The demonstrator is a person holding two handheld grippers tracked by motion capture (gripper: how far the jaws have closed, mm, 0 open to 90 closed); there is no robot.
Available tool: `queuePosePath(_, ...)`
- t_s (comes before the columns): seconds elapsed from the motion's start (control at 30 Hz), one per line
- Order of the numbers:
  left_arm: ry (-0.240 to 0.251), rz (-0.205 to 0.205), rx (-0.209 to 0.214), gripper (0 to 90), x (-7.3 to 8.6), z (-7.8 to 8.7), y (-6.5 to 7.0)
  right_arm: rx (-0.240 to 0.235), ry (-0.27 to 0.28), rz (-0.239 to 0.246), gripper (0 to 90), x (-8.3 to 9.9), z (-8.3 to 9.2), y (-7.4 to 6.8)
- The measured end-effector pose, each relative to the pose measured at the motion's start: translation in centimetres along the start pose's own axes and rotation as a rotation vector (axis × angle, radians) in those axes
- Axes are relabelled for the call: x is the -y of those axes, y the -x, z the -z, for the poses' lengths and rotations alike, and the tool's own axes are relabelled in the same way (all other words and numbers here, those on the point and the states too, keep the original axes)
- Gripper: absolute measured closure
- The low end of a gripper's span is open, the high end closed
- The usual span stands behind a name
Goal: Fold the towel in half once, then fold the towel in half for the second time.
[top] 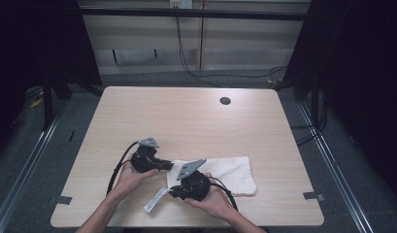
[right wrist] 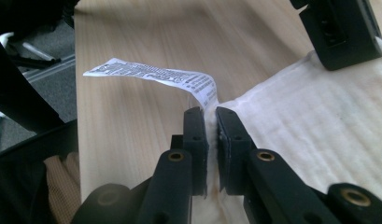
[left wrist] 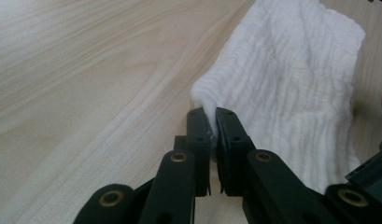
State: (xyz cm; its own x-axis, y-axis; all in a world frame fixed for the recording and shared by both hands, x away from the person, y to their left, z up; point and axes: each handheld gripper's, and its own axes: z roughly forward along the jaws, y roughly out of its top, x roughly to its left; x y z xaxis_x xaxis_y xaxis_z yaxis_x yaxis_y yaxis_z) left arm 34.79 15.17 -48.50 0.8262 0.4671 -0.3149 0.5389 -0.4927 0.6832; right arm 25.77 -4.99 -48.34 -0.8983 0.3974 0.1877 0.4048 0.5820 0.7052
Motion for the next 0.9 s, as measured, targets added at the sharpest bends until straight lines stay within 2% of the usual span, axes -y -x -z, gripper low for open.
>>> queuePosePath(0.27, 0.013, 0.018, 0.007, 84.8, 0.0, 0.3, -0.5, 0.005, 0.024, -0.011, 84.0, -0.3, 0.1, 0.2)
queuePosePath(0.53, 0.028, 0.029, 0.0, 84.9, 0.0, 0.7, 0.0, 0.002, 0.05, -0.01, 84.0, -0.8, 0.6, -0.6)
queuePosePath(0.67, 0.036, 0.033, 0.003, 84.9, -0.2, 1.3, 0.3, 0.007, 0.07, -0.013, 84.0, -1.0, 1.0, -0.8)
queuePosePath(0.73, 0.04, 0.015, -0.004, 84.8, -0.5, 1.9, 0.5, 0.003, 0.079, -0.009, 84.0, -1.2, 1.3, -1.0)
queuePosePath(0.8, 0.061, 0.024, 0.001, 84.8, -0.6, 2.5, 0.5, 0.003, 0.091, -0.01, 84.0, -1.5, 1.7, -1.1)
queuePosePath(0.9, 0.063, 0.025, -0.002, 84.8, -0.6, 2.9, 0.4, 0.001, 0.113, -0.005, 84.0, -2.2, 2.3, -1.1)
